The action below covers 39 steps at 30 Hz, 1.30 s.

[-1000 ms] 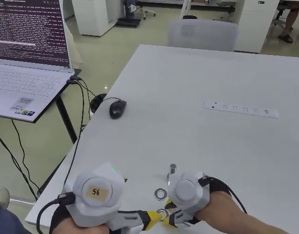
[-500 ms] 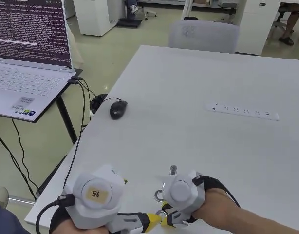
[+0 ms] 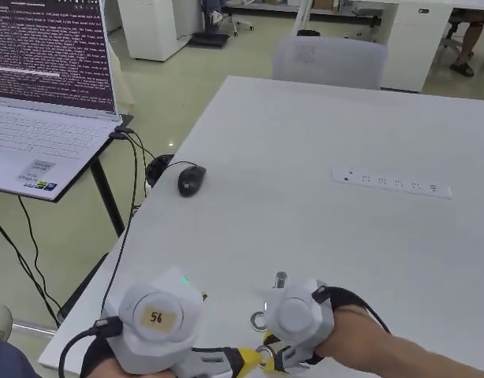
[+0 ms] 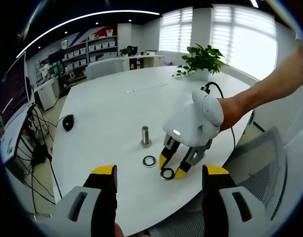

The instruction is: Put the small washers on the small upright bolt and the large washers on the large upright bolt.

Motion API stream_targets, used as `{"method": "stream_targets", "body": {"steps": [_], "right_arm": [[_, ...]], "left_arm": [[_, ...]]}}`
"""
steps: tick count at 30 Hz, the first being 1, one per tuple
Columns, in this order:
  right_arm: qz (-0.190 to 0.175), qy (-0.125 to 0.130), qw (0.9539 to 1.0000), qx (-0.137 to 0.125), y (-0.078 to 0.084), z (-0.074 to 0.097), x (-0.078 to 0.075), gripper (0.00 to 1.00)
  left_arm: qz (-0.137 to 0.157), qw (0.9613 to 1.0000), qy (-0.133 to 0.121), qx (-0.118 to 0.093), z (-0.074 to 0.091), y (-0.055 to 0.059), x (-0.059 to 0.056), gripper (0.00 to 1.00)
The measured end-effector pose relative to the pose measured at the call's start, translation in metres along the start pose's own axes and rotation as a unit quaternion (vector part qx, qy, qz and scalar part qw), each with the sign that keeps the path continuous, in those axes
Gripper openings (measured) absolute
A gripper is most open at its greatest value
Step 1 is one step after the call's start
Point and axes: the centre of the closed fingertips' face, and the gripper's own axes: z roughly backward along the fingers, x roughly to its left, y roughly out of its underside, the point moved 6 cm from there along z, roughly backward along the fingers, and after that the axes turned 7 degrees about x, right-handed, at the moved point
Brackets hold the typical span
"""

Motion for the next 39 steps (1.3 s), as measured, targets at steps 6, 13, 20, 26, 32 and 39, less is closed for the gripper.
{"method": "stream_targets", "body": {"steps": [6,13,20,26,32,39], "right_arm": [[0.016,-0.006,0.9998,0.007,-0.001,0.0,-0.001,0.26],[0.002,0.0,1.0,0.004,-0.001,0.0,0.0,0.24],[-0.029,0.009,0.9995,-0.009,0.005,0.002,0.001,0.23],[-0.067,0.017,0.9974,-0.021,0.016,0.008,-0.002,0.23],[-0.083,0.03,0.9958,-0.025,0.025,0.018,-0.007,0.23],[-0.089,0.064,0.9934,-0.034,0.025,0.042,-0.02,0.23]], "left_arm": [[0.001,1.0,0.001,-0.001,0.0,-0.001,0.0,0.7],[0.004,1.0,-0.002,0.001,0.001,0.002,0.001,0.7],[0.007,1.0,-0.007,0.0,0.004,0.004,0.004,0.7],[0.008,0.9999,-0.007,0.0,0.003,0.004,0.003,0.7],[0.007,1.0,-0.005,0.001,0.002,0.003,0.003,0.7],[0.006,1.0,-0.005,-0.001,0.001,0.001,0.003,0.7]]}}
